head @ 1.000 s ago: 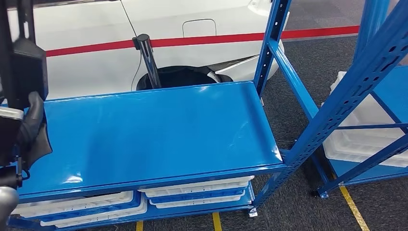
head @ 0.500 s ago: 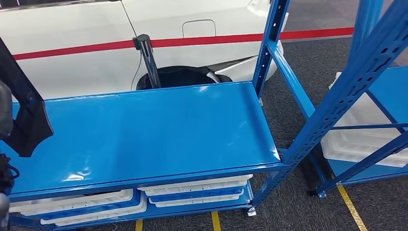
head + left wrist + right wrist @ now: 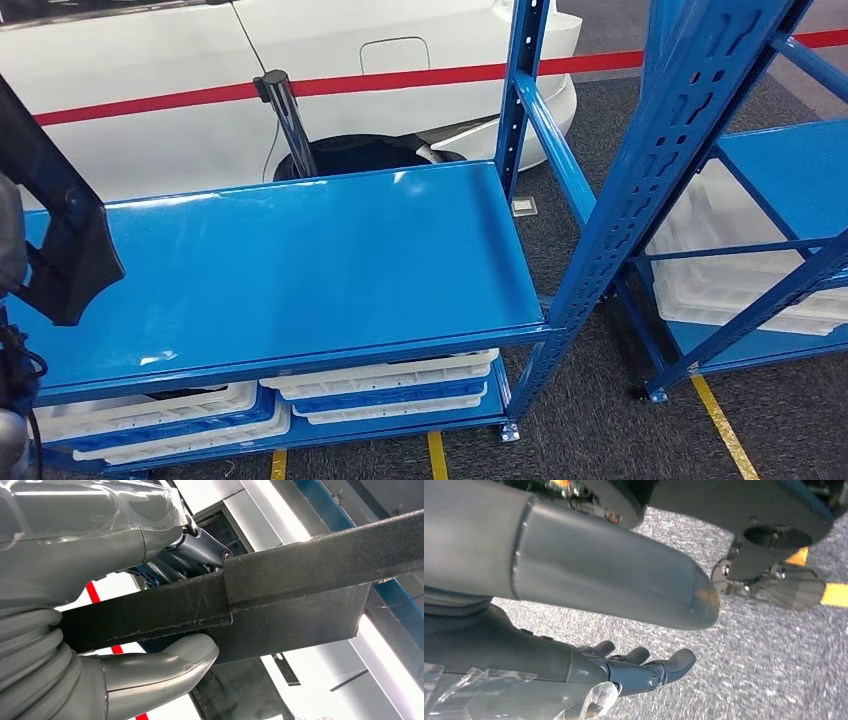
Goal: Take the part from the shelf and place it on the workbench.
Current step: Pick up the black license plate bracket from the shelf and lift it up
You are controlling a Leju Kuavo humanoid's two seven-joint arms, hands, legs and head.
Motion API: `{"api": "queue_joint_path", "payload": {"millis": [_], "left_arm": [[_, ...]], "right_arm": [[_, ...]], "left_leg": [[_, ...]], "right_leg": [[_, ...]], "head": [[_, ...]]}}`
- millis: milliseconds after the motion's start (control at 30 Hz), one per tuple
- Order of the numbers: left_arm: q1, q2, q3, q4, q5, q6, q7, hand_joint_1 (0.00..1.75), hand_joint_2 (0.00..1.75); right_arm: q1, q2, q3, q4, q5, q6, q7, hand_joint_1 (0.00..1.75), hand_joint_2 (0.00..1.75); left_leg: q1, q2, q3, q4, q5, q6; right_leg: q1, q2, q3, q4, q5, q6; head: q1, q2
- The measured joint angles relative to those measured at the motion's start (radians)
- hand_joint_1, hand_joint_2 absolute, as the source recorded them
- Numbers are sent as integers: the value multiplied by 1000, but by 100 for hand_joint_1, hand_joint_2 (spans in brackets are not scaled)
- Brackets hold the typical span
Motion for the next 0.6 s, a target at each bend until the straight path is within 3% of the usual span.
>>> {"api": "queue_joint_path", "payload": {"millis": [133,167,267,300,367,400,433,533,567,600], "left_arm": [[1,0,0,0,0,0,0,175,175],[2,-1,0,-1,-4,7,0,175,175],[15,-3,5,-12,-21,43,13,175,175],[19,-3,7,-16,-23,50,18,175,175],[21,-4,8,-19,-28,53,20,175,175],[22,-4,8,-21,-31,55,21,175,175],[22,-4,9,-22,-35,58,22,175,175],[27,-4,9,-26,-43,62,32,175,175],[31,-4,9,-26,-43,62,36,175,175],[34,-4,9,-26,-44,62,39,175,175]], "right_arm": [[0,0,0,0,0,0,0,0,0],[1,0,0,0,0,0,0,0,0],[7,-3,0,0,1,0,3,0,0],[9,-4,0,0,1,0,4,0,0],[14,-4,0,1,1,1,6,0,0],[16,-4,0,1,1,1,6,0,0],[16,-4,0,1,1,2,7,0,0],[17,-4,0,1,0,5,7,0,0],[18,-4,0,1,0,5,6,0,0],[18,-4,0,1,1,5,5,0,0]], "left_leg": [[-1,0,-8,23,-9,0],[0,0,14,-9,7,0],[-9,-5,144,-248,109,14],[-13,-7,163,-293,130,23],[-14,-5,152,-291,146,42],[-14,-4,145,-291,154,51],[-15,-2,139,-292,163,58],[-25,-1,111,-290,187,71],[-30,-1,100,-289,194,74],[-35,-1,90,-288,201,75]], "right_leg": [[0,0,-3,0,3,0],[0,0,-11,0,9,3],[0,1,-38,-6,53,38],[0,1,-39,-12,67,50],[-5,-1,-42,-11,59,59],[-6,-3,-49,3,38,61],[-6,-5,-62,39,-3,61],[-1,-8,-118,247,-147,58],[1,-8,-125,302,-171,55],[5,-8,-111,318,-173,50]], "head": [[0,0],[0,0],[4,0],[5,0],[5,0],[6,0],[6,0],[8,0],[8,0],[8,0]]}}
